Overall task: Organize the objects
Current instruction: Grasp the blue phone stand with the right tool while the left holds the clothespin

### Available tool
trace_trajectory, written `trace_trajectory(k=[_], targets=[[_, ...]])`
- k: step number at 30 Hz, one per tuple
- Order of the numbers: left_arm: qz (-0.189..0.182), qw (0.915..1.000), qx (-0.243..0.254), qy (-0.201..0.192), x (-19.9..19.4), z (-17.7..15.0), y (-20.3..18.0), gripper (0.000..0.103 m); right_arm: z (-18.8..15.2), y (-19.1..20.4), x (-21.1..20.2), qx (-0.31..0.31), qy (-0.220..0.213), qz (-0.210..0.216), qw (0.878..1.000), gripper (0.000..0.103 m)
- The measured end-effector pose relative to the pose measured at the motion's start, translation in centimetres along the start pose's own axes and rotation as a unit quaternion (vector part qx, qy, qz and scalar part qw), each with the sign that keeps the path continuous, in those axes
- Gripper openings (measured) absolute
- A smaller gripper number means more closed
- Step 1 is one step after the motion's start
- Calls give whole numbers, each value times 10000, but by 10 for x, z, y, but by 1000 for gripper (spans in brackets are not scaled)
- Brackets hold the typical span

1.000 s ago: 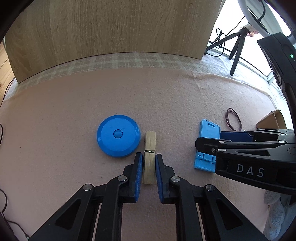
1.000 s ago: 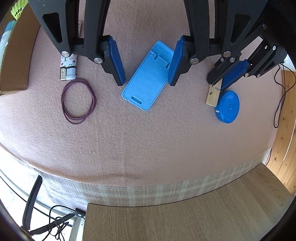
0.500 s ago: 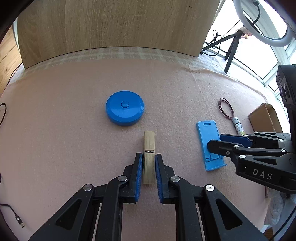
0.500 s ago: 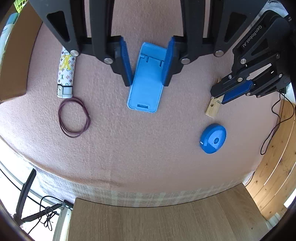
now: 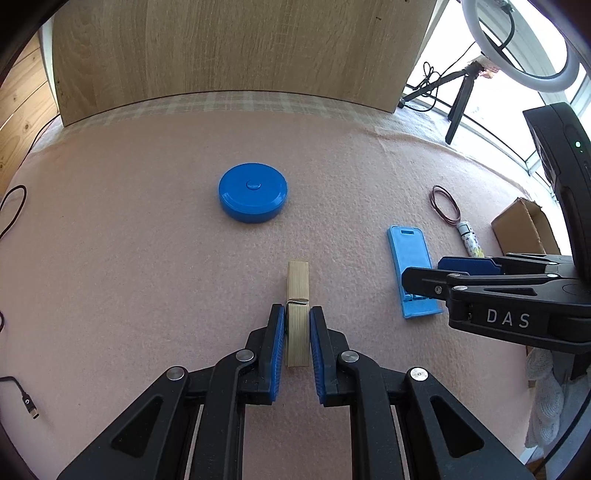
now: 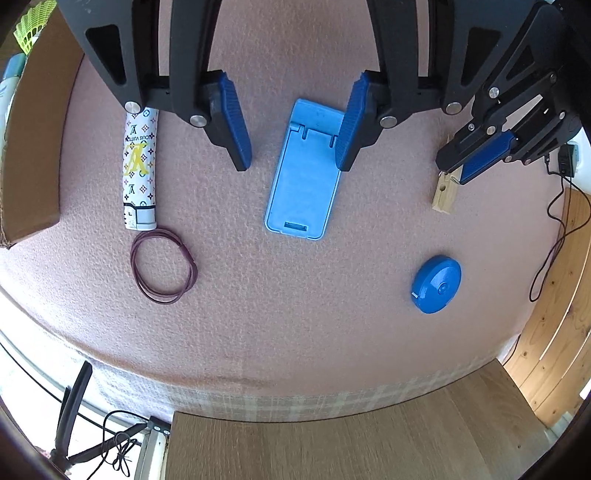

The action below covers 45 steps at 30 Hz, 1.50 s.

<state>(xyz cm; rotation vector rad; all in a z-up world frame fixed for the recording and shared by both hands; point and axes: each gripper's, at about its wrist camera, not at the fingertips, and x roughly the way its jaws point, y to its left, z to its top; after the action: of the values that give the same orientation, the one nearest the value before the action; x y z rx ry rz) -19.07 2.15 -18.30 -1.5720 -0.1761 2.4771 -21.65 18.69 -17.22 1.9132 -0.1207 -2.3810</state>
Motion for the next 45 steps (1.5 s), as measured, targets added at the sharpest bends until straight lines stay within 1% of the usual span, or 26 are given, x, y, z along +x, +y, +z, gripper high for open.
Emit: trace_trajectory(k=[3, 5, 7, 8, 11, 13, 14, 17, 20, 23, 24, 25, 27, 29, 32, 34, 35, 36, 38, 41, 44, 45], targets=[[6, 10000, -20, -36, -6, -3, 3, 14, 3, 5, 3, -87, 56, -92, 9999, 44], [3, 10000, -41, -63, -11, -4, 7, 14, 9, 18, 9, -213, 58, -215, 9995, 44], [6, 9999, -63, -85, -15, -6, 10, 14, 11, 23, 11, -293, 63, -269, 9992, 40], [7, 9999, -68, -100, -17, -6, 11, 14, 11, 24, 10, -360, 65, -320, 9988, 35], [15, 9999, -65, -125, -21, -7, 12, 14, 11, 29, 13, -478, 95, -264, 9985, 35], [-7, 9999, -87, -147, -24, -7, 12, 14, 5, 24, 10, -502, 75, -181, 9985, 34], [-19, 9998, -86, -159, -26, -7, 12, 14, -7, 10, 2, -466, 63, -124, 9988, 34], [-65, 9998, -39, -183, -30, -6, 6, 14, -22, -4, -6, -356, 4, -21, 9994, 34], [-128, 9997, 59, -207, -32, -2, -8, 14, -33, -13, -17, -245, -103, 108, 9996, 33], [-224, 9993, 183, -245, -35, 2, -25, 14, -46, -27, -37, -130, -278, 228, 9993, 33], [-257, 9991, 236, -254, -35, 4, -33, 14, -50, -32, -45, -100, -344, 247, 9991, 17], [-289, 9988, 291, -266, -36, 6, -40, 14, -55, -38, -52, -92, -366, 252, 9990, 4], [-357, 9981, 411, -297, -37, 10, -56, 14, -60, -44, -63, 20, -437, 355, 9984, 5], [-386, 9972, 551, -313, -36, 14, -72, 14, -58, -48, -68, 55, -466, 331, 9983, 5], [-465, 9970, 528, -321, -32, 20, -86, 14, -67, -66, -71, 186, -481, 411, 9978, 5], [-443, 9972, 519, -314, -31, 22, -90, 14, -70, -78, -70, 388, -442, 610, 9964, 6], [-437, 9972, 515, -307, -31, 23, -91, 14, -69, -78, -67, 451, -401, 656, 9960, 12], [-423, 9972, 522, -314, -31, 22, -91, 14, -67, -79, -64, 492, -323, 701, 9958, 24], [-396, 9972, 547, -332, -33, 21, -90, 14, -64, -82, -56, 759, -227, 880, 9930, 41], [-350, 9974, 522, -364, -37, 17, -82, 14, -56, -90, -41, 1257, -42, 1118, 9857, 42], [-330, 9978, 427, -378, -40, 14, -70, 14, -48, -93, -27, 1511, 169, 1035, 9829, 42], [-323, 9979, 404, -382, -41, 13, -66, 14, -46, -93, -24, 1531, 218, 909, 9838, 42]])
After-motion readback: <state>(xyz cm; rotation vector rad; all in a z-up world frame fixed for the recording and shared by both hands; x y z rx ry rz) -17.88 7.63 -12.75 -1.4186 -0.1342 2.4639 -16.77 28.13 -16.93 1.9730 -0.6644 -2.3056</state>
